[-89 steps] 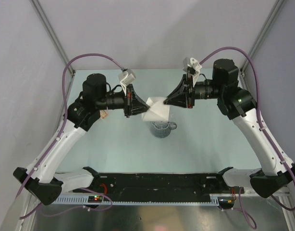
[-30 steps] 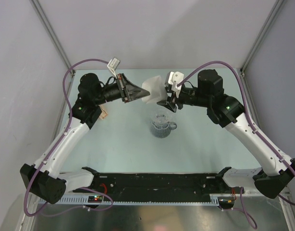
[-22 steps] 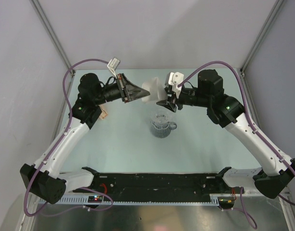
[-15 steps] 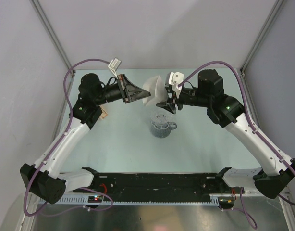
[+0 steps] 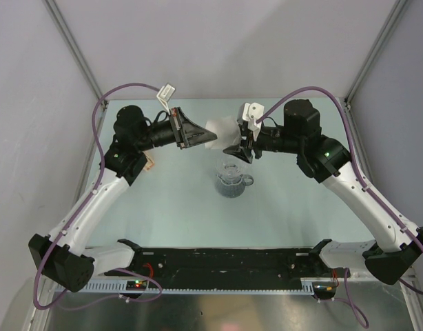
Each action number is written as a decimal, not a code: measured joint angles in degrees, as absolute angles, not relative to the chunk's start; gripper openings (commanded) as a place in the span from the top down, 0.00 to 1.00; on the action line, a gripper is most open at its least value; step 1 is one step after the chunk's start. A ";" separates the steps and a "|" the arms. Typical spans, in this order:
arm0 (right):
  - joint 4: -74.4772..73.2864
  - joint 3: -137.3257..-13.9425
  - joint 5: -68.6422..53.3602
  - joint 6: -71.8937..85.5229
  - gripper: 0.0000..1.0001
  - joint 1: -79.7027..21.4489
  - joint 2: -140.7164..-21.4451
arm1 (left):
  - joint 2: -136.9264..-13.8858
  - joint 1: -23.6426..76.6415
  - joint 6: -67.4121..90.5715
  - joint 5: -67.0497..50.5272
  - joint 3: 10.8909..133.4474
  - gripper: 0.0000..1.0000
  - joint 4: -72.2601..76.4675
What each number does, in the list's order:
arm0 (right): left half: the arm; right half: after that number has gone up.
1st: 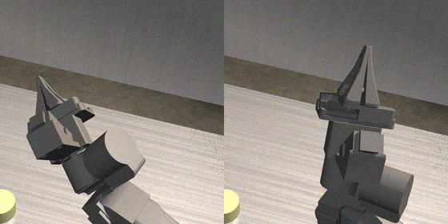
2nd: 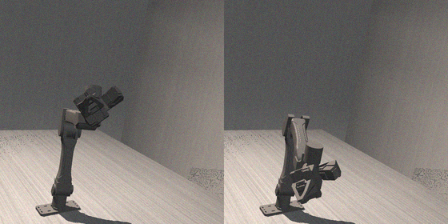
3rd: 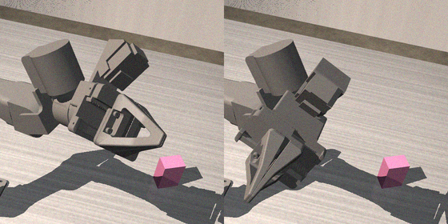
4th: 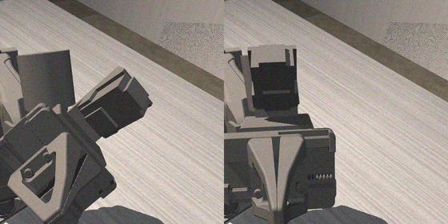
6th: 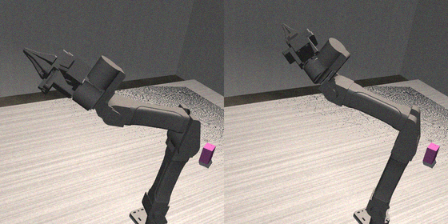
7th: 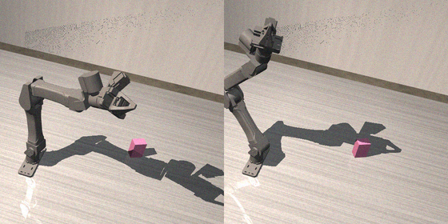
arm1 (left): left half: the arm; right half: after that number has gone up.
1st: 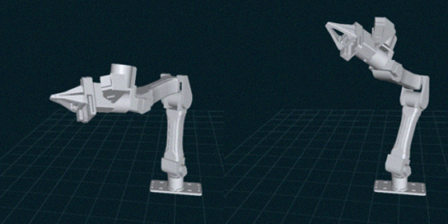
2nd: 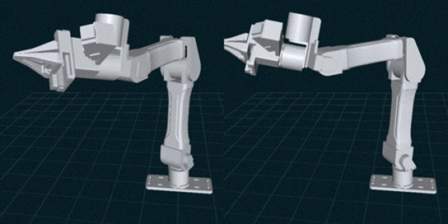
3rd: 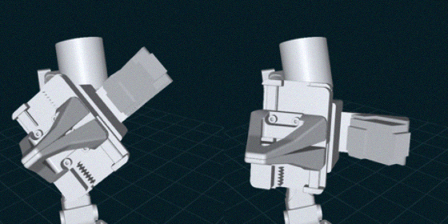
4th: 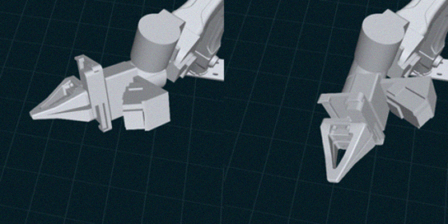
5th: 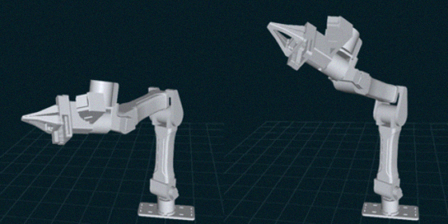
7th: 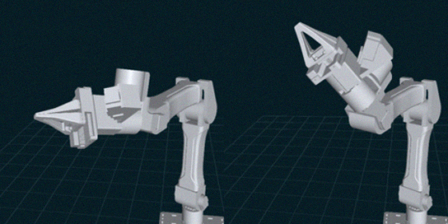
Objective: Place the coffee filter in the dripper
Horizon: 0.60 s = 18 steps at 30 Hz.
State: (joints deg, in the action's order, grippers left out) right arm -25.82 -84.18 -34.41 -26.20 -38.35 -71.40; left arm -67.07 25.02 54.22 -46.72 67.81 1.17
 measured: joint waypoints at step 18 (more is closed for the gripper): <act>-25.76 -84.18 -35.48 -24.43 0.75 -37.89 -71.40 | -66.17 24.01 45.93 -48.71 68.40 0.15 0.91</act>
